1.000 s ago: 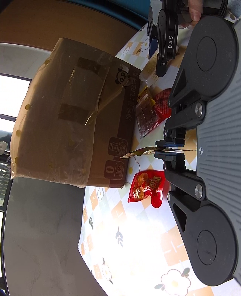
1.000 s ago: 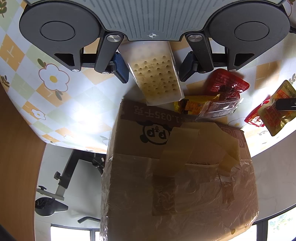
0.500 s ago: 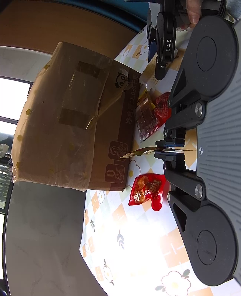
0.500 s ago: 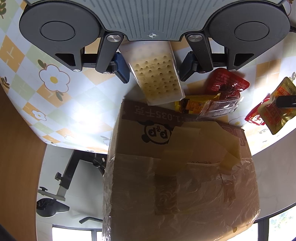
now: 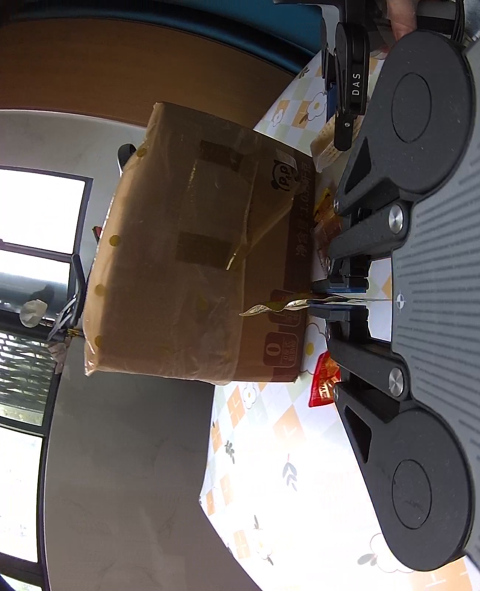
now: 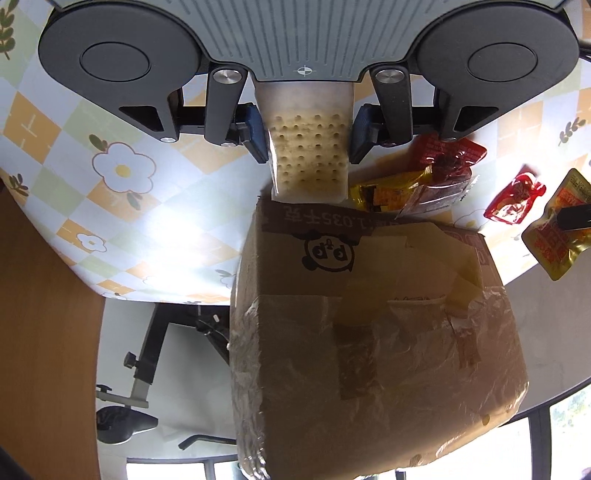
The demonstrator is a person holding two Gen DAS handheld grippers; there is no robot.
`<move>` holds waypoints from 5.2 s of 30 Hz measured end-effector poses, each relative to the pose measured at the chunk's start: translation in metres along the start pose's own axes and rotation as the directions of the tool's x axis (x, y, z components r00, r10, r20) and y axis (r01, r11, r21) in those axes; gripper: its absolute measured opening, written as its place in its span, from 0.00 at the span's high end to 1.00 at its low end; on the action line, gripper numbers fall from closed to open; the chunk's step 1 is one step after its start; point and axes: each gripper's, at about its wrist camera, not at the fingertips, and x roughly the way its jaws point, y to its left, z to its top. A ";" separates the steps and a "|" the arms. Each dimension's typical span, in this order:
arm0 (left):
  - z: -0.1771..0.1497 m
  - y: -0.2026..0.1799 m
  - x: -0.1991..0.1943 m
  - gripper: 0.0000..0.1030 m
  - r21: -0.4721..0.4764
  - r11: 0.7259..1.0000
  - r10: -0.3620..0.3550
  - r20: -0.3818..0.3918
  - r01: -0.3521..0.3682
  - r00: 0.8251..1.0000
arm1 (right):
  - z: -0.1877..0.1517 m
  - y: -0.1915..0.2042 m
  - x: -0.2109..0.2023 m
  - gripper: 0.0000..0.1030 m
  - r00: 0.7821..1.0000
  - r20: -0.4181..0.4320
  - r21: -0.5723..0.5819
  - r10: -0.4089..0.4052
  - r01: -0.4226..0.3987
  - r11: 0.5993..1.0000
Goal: Organize snacks
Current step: 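Lift both held snacks over the box and open both tools to drop them, then lower the left tool to the red jelly packet while the right tool lowers to the brown sauce packets, then close the left tool on the red jelly packet while the right tool grasps the brown sauce packet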
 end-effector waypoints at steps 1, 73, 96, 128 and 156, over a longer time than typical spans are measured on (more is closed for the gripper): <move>0.002 0.000 -0.002 0.94 0.005 1.000 -0.003 0.008 0.003 1.000 | 0.001 -0.003 -0.007 0.58 1.000 0.013 0.014 -0.002 0.001 1.000; 0.031 0.062 0.049 0.40 0.032 0.999 0.028 -0.148 -0.023 0.989 | 0.030 0.045 0.012 0.46 0.999 -0.016 0.101 -0.028 0.029 0.994; 0.008 0.060 0.071 0.41 -0.007 0.999 0.046 -0.196 -0.048 0.979 | 0.031 0.123 0.095 0.09 0.985 -0.158 -0.176 -0.072 0.043 0.983; -0.006 0.048 0.072 0.41 -0.017 0.998 0.063 -0.182 -0.068 0.981 | 0.028 0.055 0.047 0.43 0.998 -0.046 0.008 -0.043 0.044 0.999; -0.006 0.045 0.071 0.48 -0.005 0.995 0.100 -0.183 -0.103 0.978 | 0.004 0.031 0.030 0.59 0.999 -0.018 0.028 0.034 -0.034 0.999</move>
